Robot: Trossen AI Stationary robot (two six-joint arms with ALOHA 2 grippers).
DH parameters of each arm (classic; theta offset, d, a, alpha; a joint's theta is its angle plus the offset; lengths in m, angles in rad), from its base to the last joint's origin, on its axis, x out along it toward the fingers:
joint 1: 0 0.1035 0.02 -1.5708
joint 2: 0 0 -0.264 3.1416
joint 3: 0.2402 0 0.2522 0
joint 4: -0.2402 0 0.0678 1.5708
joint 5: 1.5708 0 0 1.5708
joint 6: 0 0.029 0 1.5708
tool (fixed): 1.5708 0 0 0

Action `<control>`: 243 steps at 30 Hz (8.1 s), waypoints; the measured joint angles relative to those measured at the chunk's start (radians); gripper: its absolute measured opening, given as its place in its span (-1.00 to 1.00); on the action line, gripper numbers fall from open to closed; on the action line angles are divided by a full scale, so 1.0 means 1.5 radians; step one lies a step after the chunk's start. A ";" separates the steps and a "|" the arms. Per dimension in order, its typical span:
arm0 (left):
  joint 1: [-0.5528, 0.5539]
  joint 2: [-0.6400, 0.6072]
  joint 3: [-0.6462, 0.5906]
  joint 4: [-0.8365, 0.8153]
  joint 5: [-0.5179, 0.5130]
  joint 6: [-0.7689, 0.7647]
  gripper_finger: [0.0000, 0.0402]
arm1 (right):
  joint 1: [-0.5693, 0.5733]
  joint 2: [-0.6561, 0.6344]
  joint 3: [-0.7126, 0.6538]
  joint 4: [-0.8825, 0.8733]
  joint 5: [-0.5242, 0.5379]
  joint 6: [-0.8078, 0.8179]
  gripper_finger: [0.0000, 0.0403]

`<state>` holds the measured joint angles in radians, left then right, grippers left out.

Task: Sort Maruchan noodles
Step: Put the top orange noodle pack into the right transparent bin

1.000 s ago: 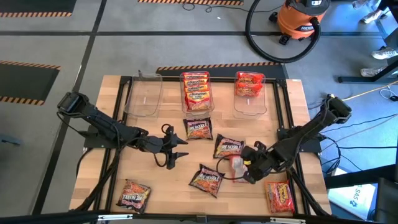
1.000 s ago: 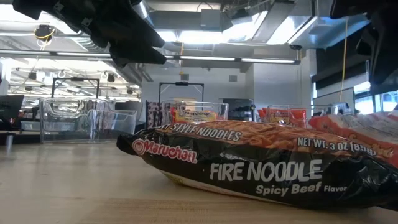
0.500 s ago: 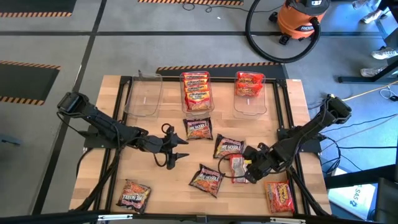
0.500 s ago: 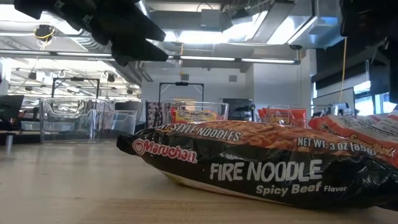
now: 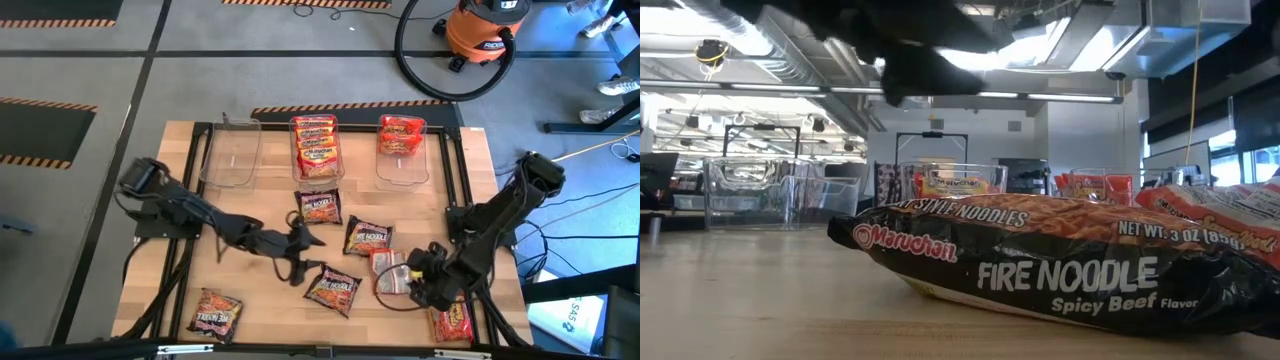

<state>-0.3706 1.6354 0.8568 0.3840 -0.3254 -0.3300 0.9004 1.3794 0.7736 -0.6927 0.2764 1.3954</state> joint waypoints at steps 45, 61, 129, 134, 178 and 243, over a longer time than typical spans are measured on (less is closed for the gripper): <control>0.036 0.467 0.462 -0.083 0.130 -0.015 0.21 | 0.072 0.060 -0.164 0.446 0.259 -0.048 0.39; 0.031 0.467 0.461 -0.066 0.126 -0.013 0.21 | 0.066 0.063 -0.164 0.468 0.294 -0.062 0.39; -0.049 0.258 0.463 -0.442 -0.099 0.162 0.21 | 0.048 0.060 -0.163 0.549 0.263 -0.098 -0.37; -0.054 0.258 0.463 -0.433 -0.136 0.241 0.22 | 0.048 0.026 -0.163 0.548 0.264 -0.101 -0.37; -0.055 0.259 0.461 -0.191 0.042 0.587 -0.13 | -0.024 -0.071 -0.164 0.705 0.128 -0.272 -0.37; 0.299 0.177 0.462 -0.441 0.193 0.189 -0.45 | -0.567 -0.190 -0.163 0.465 0.012 -0.856 0.37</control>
<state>0.0785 1.9015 1.5497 -0.2781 -0.0358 -0.0463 0.0500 1.0942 0.5289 0.0043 0.2944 0.1116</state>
